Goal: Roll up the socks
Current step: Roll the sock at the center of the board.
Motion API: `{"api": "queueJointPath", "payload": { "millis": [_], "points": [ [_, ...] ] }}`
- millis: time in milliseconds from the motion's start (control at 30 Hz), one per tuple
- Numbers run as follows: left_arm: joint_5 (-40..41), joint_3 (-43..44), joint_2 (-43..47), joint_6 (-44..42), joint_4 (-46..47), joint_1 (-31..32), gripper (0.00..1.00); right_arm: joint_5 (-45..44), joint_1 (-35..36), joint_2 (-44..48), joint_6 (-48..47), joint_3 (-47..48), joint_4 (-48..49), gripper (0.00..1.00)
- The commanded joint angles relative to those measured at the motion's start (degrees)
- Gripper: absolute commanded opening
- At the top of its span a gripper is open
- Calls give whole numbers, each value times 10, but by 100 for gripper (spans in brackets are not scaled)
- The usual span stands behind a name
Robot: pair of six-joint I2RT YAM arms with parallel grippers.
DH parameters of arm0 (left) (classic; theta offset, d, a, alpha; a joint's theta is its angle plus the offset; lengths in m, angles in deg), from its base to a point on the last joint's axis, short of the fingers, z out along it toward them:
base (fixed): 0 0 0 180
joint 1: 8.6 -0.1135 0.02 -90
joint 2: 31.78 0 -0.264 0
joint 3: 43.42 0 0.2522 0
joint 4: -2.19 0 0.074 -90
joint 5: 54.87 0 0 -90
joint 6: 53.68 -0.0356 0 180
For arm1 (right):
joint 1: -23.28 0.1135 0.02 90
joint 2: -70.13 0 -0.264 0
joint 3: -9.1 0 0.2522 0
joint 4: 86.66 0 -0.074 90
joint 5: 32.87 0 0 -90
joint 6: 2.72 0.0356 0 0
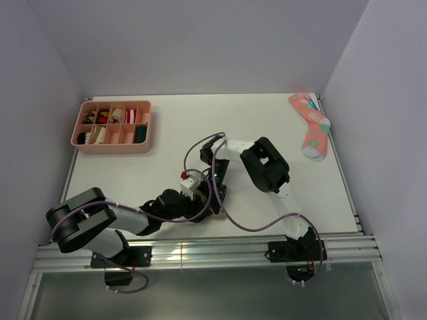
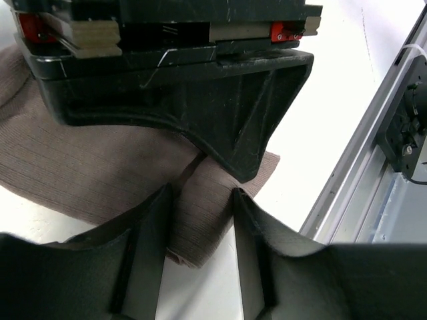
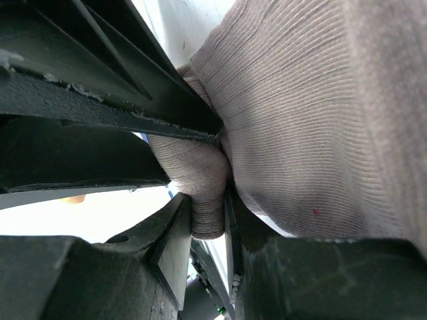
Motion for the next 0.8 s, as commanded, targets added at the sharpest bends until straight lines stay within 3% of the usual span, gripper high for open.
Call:
{"api": "queueJointPath", "payload": {
  "millis": [0, 167, 200, 367, 767],
  "points": [
    [-6, 11, -12, 6, 11, 3, 43, -51, -8, -14, -8, -1, 47, 30],
    [8, 9, -28, 26, 7, 3, 12, -57, -8, 9, 24, -26, 86, 37],
    [8, 9, -31, 33, 5, 3, 1, -58, -8, 25, 33, -34, 109, 38],
    [15, -9, -56, 56, 10, -2, 0, -58, -27, 83, 66, -77, 161, 46],
    [-23, -50, -105, 149, 60, -48, 0, -46, -126, 248, 52, -154, 242, 48]
  ]
}}
